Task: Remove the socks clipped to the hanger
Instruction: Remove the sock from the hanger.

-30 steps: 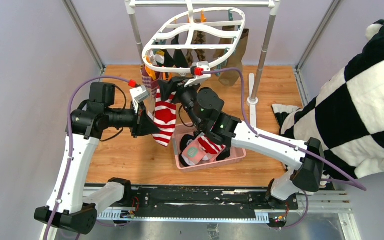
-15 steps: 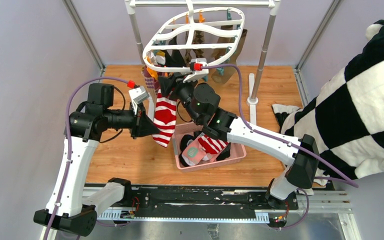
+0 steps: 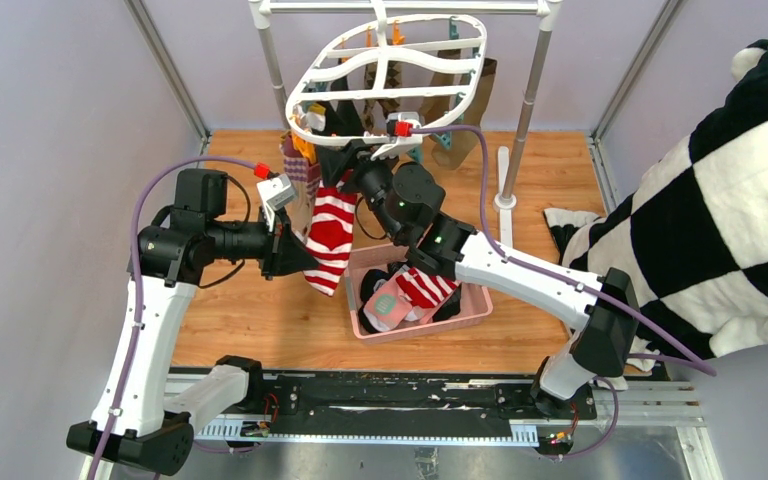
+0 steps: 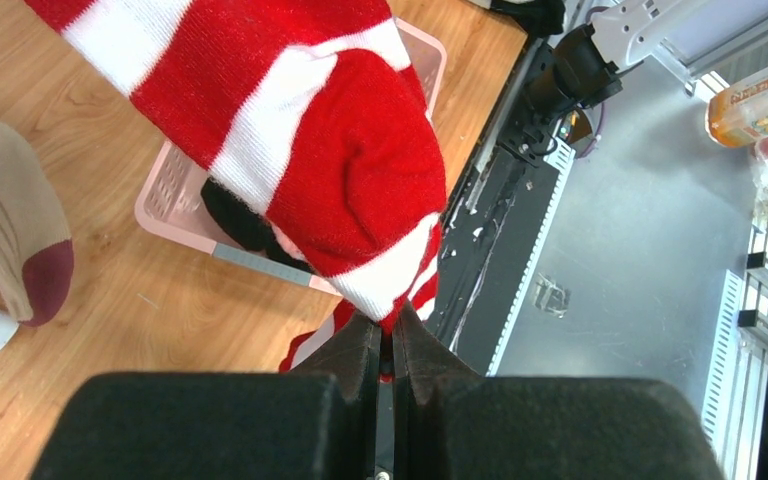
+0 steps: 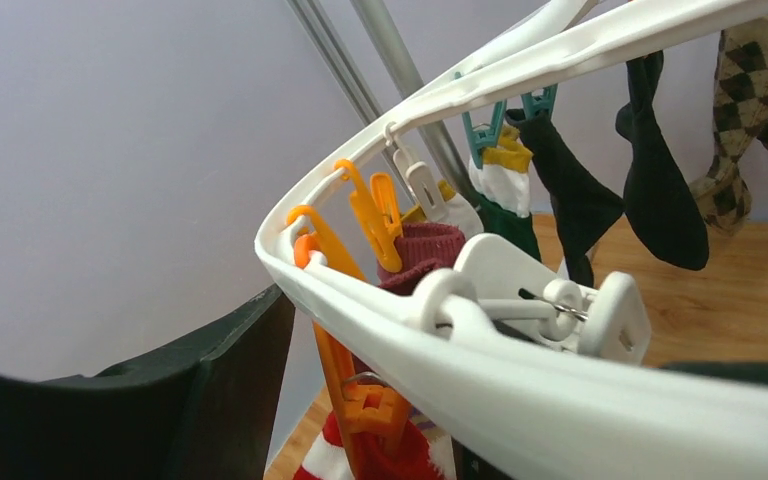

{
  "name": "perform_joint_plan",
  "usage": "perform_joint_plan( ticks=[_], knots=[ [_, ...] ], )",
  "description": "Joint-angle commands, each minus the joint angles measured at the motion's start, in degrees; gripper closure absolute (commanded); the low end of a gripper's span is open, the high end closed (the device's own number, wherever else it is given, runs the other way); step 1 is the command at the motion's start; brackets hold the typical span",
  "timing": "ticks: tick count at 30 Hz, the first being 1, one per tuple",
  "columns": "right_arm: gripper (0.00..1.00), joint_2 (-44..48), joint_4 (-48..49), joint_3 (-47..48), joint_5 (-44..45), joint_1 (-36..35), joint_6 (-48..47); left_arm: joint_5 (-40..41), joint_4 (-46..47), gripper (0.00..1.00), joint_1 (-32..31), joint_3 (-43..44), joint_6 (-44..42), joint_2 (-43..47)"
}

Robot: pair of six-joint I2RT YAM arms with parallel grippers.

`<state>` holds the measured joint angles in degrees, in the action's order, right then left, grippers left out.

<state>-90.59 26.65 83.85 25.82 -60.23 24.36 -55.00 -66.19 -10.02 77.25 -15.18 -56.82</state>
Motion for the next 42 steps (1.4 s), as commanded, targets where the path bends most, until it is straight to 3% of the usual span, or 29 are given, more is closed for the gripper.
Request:
perform_joint_plan(
  ticks=[1,7,11,13,20,22,25,27,33,42],
  knots=[
    [0.44,1.60,3.67,0.52,0.51,0.79,1.92,0.34,-0.26,0.99,-0.67,-0.34,-0.03,1.07],
    [0.69,1.70,4.07,0.61,0.38,1.28,2.61,0.47,-0.25,0.99,-0.70,-0.67,-0.03,1.15],
    [0.97,2.12,4.79,-0.19,0.27,1.60,3.11,0.74,-0.25,0.99,-0.70,-1.66,-0.49,1.41],
    [1.00,2.25,4.96,-0.40,0.05,1.66,3.14,1.05,-0.26,0.99,-0.70,-2.36,-0.88,1.70],
    [1.00,3.51,5.57,-2.88,-1.84,2.41,4.54,3.52,-0.25,1.00,-0.70,-6.79,-2.81,3.72],
    [0.86,3.87,4.58,-3.18,-2.20,2.56,5.22,3.84,-0.25,1.00,-0.70,-7.44,-3.20,4.14],
    [0.51,4.46,3.48,-4.15,-2.30,2.50,6.40,3.45,-0.25,1.00,-0.70,-6.56,-2.82,3.84],
    [0.41,4.98,3.60,-5.11,-2.08,2.48,6.86,3.29,-0.25,1.00,-0.70,-5.58,-2.57,3.36],
    [0.41,6.12,7.36,-8.19,-2.92,2.48,7.70,3.29,-0.25,1.00,-0.70,-4.56,-2.48,2.94],
    [0.53,5.95,14.87,-11.23,-8.87,3.87,11.57,3.38,-0.25,1.00,-0.66,-4.40,-2.11,3.66]
  ],
)
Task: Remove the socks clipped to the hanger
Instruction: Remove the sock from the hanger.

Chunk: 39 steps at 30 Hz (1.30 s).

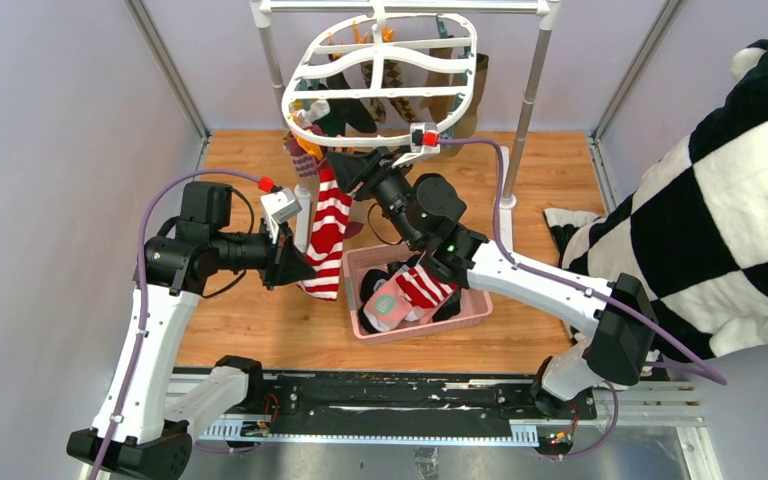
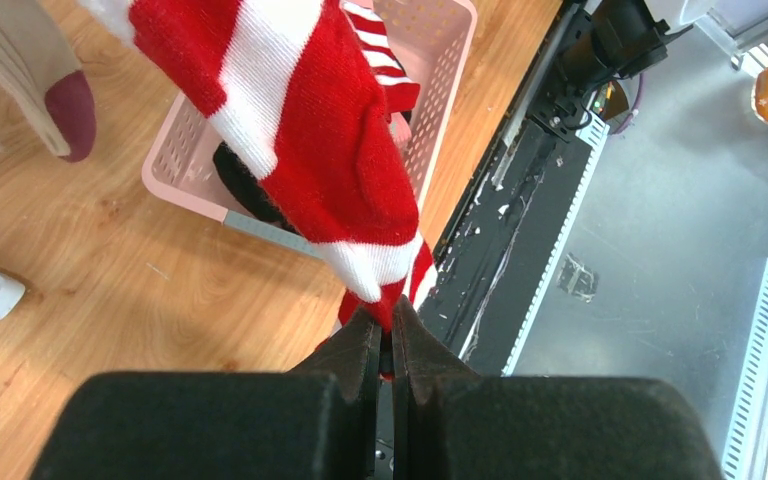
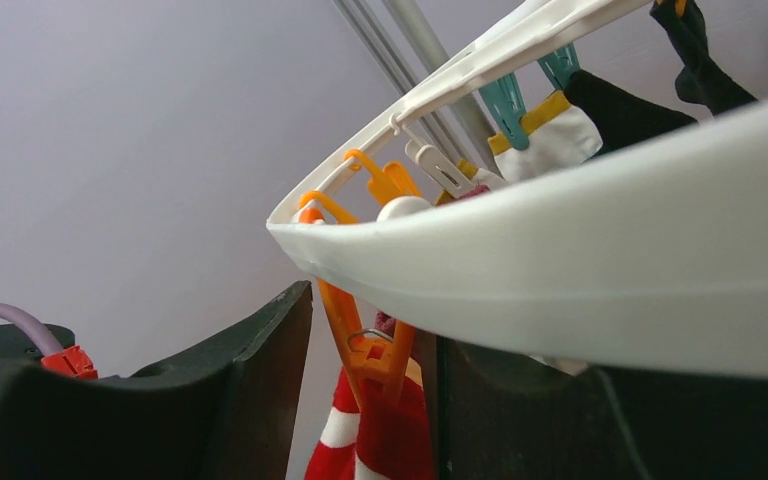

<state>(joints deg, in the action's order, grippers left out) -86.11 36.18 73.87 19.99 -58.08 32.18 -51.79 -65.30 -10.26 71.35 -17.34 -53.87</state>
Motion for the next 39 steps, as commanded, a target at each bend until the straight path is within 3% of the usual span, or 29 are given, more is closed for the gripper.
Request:
perform_joint_plan(
  ticks=[1,9,14,19,25,32,39],
  knots=[
    [0.53,1.48,6.11,-1.62,-3.86,2.15,4.95,0.16,-1.15,1.00,-0.46,1.51,0.06,0.82],
    [0.53,0.92,8.02,-2.03,-7.92,3.77,8.15,-0.17,-1.15,1.00,-0.46,1.26,0.22,1.06],
    [0.47,0.59,7.50,-1.44,-7.84,3.76,8.54,0.06,-1.15,1.00,-0.45,1.09,0.21,1.45],
    [0.51,0.47,6.86,-1.01,-6.99,3.76,8.79,0.05,-1.19,1.00,-0.46,0.98,0.09,1.34],
    [0.68,-0.36,6.45,-0.03,-5.87,3.77,8.89,0.05,-1.15,1.00,-0.46,0.81,0.01,1.37],
    [0.98,-0.64,6.18,0.67,-5.49,3.68,8.43,0.95,-1.15,1.00,-0.46,0.64,-0.38,1.38],
    [1.00,0.30,3.81,0.33,-5.88,3.77,7.08,1.07,-1.17,1.00,-0.46,0.45,-0.44,2.03]
  ],
)
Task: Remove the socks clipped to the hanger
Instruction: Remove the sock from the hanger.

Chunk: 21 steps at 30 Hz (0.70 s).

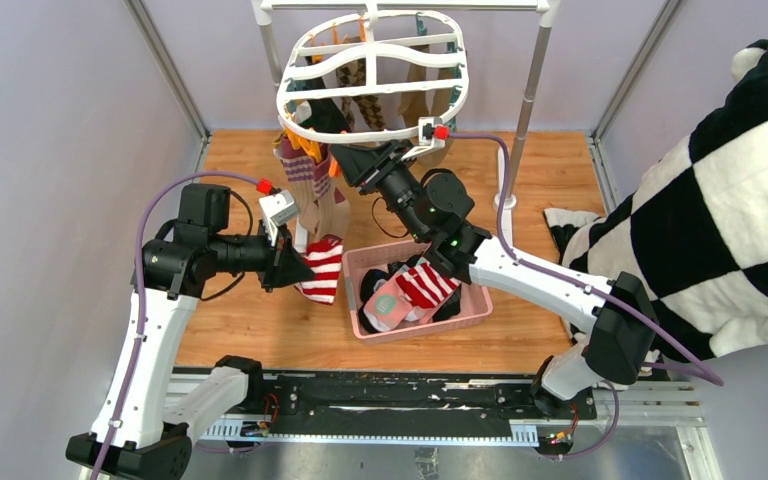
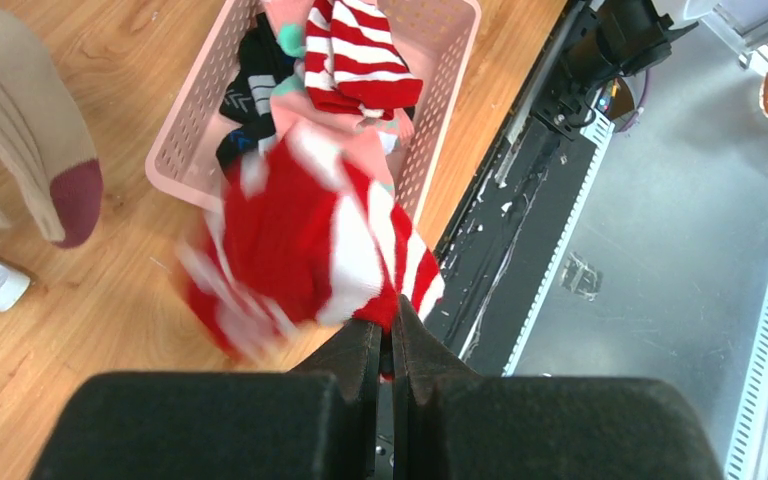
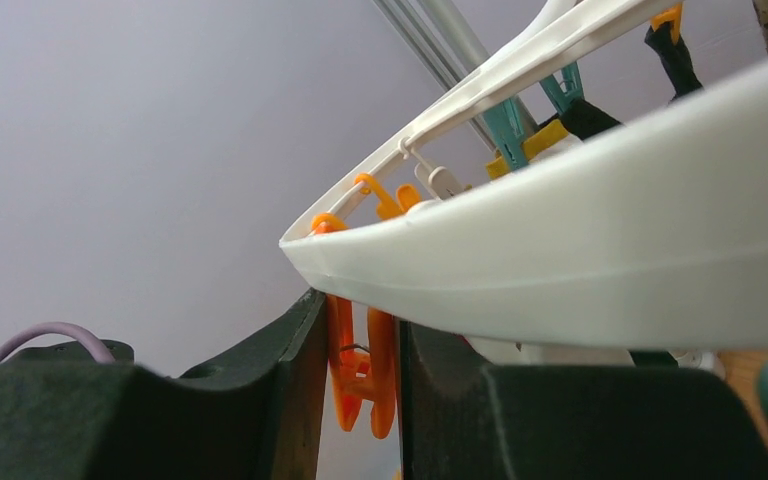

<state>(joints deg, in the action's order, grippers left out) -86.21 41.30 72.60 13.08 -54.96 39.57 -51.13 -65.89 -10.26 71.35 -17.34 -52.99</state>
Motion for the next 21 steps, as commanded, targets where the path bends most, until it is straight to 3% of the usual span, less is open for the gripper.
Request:
perform_joint_plan(
  ticks=[1,3,6,9,16,21],
  knots=[
    [0.98,0.62,-2.23,1.58,0.80,0.64,-0.54,0.54,-0.60,1.00,-0.46,0.07,-0.62,1.48],
    [0.81,1.04,-4.56,1.68,-1.07,0.80,-1.11,0.98,-0.50,1.00,-0.46,-0.54,-1.13,2.21],
    [0.35,2.86,-7.99,-0.66,-3.43,0.82,-1.93,1.76,-0.48,1.00,-0.46,-0.53,-1.94,2.89],
    [0.13,5.77,-8.76,-5.59,-6.49,0.69,-2.32,1.91,-0.47,1.00,-0.46,-0.13,-2.63,3.06],
    [0.04,13.26,-7.18,-17.14,-19.61,-0.80,-5.41,1.84,-0.45,1.00,-0.46,0.81,-4.01,2.89],
    [0.03,12.61,-3.95,-20.87,-31.54,-1.71,-7.06,0.11,-0.47,1.00,-0.46,0.87,-4.84,3.48]
  ],
)
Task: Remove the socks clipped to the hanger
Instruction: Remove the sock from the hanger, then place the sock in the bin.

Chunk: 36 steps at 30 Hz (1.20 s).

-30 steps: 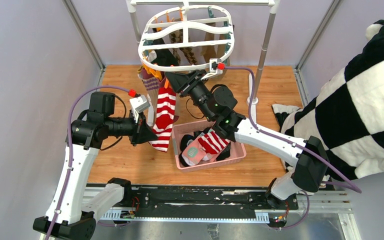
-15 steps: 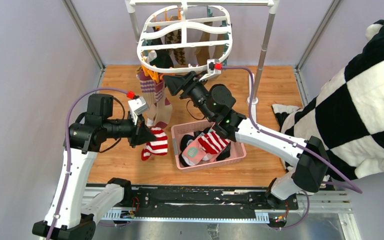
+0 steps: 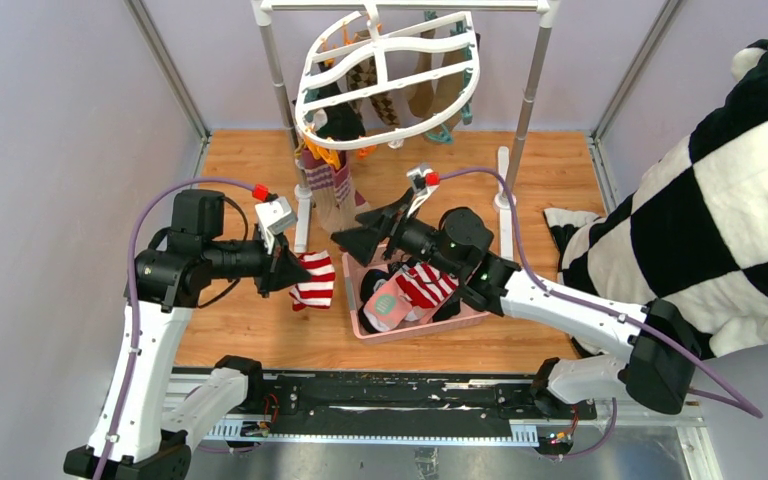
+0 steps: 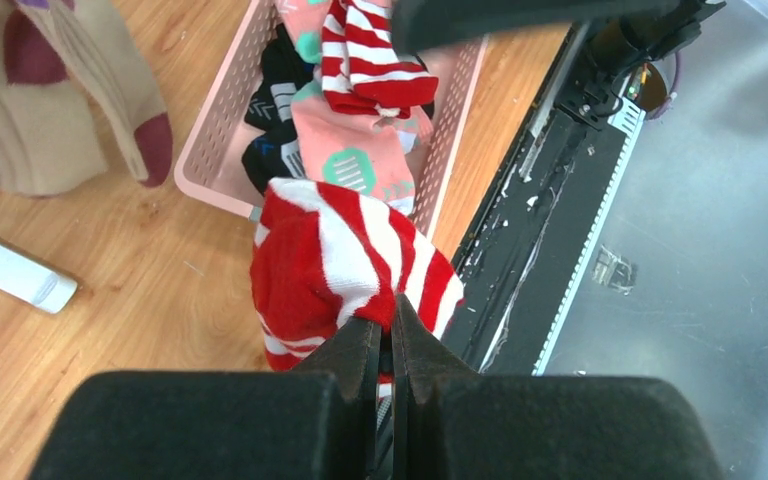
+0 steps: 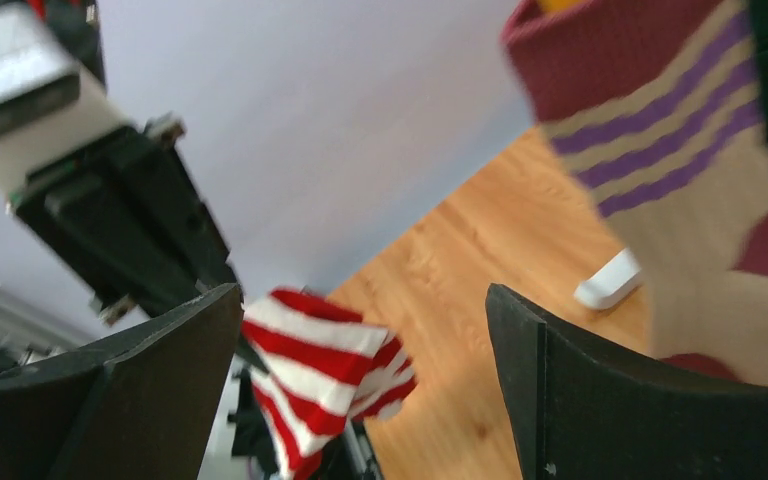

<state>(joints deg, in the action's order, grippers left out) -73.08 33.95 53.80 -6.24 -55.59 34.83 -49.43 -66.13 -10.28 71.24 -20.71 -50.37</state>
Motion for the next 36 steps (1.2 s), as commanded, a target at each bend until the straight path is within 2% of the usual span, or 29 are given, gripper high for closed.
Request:
perform_joint_plan(
  ticks=[1,5,8,10,13,16,17,19,21,23,25,29,36],
  knots=[
    [0.03,-1.50,4.34,-2.14,-14.29,-1.15,-2.07,-2.00,-0.23,1.00,-0.44,1.04,-1.52,1.15],
    [0.05,-6.79,9.04,-0.63,-20.59,-1.81,-0.71,-3.47,-0.23,1.00,-0.44,1.10,-2.06,2.07],
    [0.05,-10.19,10.66,1.23,-22.33,-2.48,-0.05,-3.98,-0.23,1.00,-0.44,0.94,-2.14,2.87],
    [0.09,-11.88,12.30,1.64,-22.99,-2.84,1.35,-3.84,-0.23,1.00,-0.44,0.92,-2.16,3.37],
    [0.29,-12.83,17.47,0.31,-23.65,-2.81,4.01,-3.35,-0.23,1.00,-0.44,0.72,-2.28,3.77],
    [0.63,-10.93,18.78,-1.87,-22.76,-2.63,4.39,-2.77,-0.24,0.97,-0.44,0.07,-2.50,3.77],
    [0.74,-9.69,18.13,-2.65,-22.10,-2.53,3.94,-2.46,-0.23,0.90,-0.44,-0.22,-2.66,3.77],
    [0.90,-6.92,14.94,-3.91,-20.20,-2.28,2.59,-1.82,-0.23,0.65,-0.44,-0.85,-3.15,3.70],
    [0.94,-3.88,10.62,-4.95,-18.46,-1.88,0.88,-0.84,-0.23,0.38,-0.44,-1.25,-3.33,3.59],
    [0.96,-1.65,6.35,-5.99,-16.71,-1.30,-0.09,0.16,-0.25,0.25,-0.44,-1.16,-3.10,3.29],
    [1.00,0.45,2.54,-7.85,-14.80,-0.17,-0.18,1.51,-0.30,0.02,-0.44,-0.74,-2.89,2.96],
    [1.00,5.34,-5.40,-13.29,-8.47,3.08,0.26,5.82,-0.23,0.00,-0.44,-0.32,-2.42,2.58],
    [0.99,13.09,-27.95,-20.49,7.09,8.81,0.23,13.26,-0.23,0.00,-0.39,-1.42,-1.52,2.60]
  ],
)
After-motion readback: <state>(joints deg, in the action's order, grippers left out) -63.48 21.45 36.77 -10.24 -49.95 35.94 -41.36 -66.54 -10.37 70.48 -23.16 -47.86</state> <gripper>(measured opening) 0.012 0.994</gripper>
